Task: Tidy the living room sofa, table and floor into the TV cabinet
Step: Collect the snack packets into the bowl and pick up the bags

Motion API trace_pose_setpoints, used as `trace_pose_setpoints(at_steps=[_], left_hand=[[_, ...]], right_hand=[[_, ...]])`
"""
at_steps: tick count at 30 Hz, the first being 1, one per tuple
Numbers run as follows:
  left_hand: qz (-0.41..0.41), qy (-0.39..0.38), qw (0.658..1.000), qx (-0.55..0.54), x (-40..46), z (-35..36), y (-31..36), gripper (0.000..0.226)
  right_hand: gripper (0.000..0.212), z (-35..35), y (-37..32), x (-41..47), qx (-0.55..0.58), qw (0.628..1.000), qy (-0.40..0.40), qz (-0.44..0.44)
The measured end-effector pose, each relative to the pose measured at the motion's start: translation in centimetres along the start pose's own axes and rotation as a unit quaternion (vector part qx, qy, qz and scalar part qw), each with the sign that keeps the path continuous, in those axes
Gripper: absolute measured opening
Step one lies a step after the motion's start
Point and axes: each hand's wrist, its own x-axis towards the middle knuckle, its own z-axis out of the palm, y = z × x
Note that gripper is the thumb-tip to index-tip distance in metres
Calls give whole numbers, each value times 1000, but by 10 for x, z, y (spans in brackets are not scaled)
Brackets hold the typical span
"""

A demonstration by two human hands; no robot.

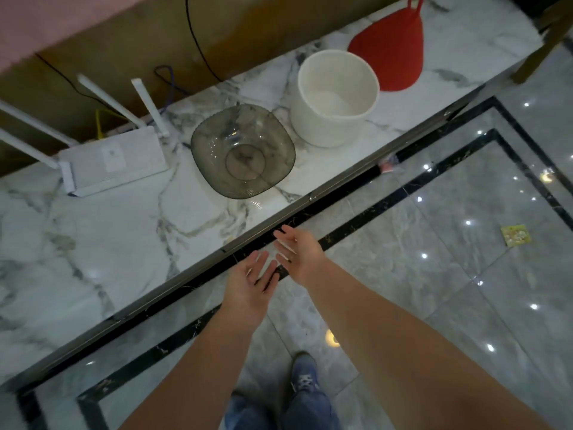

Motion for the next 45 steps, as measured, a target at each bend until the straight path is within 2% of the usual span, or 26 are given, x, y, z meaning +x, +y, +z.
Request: trace_pose_setpoints(at_steps=[3,8,14,19,21,25,28,30,32,35,40,45], left_hand=[[-9,8,999,36,-33,12,-2,24],[-2,-19,995,100,-101,35,-3,31],[-16,-63,977,204,-176,55,-12,29],[-17,-87,951,297,-236,76,-16,22],[8,-98,937,334,-268,84,-14,19],[36,-110,925,363,-313,86,-10,31],[18,-124,907,403,-345,84,-19,35],[15,-125,887,444,-361,80,-33,34],[1,-137,855,500,-382,78,-66,26],[-39,-143,812,565,-403,75,-110,16],[-67,-170,732,657,-434,64,-191,17],[-86,-174,673,713,-459,27,-280,16]], right_hand=[[22,-14,-1,-35,1,1000,2,3],[35,-42,-12,-111,19,1000,-18,-16],[25,-62,-8,-207,108,993,3,-51],[17,-74,-6,-290,209,974,-2,-90],[21,-83,-5,-328,248,962,8,-114],[42,-104,8,-397,302,942,15,-144],[31,-122,27,-437,361,917,13,-166],[16,-135,43,-457,383,909,27,-165],[11,-160,65,-480,401,898,44,-179],[13,-194,103,-497,422,886,71,-177],[16,-250,183,-517,463,862,120,-168],[22,-317,271,-545,535,810,171,-171]])
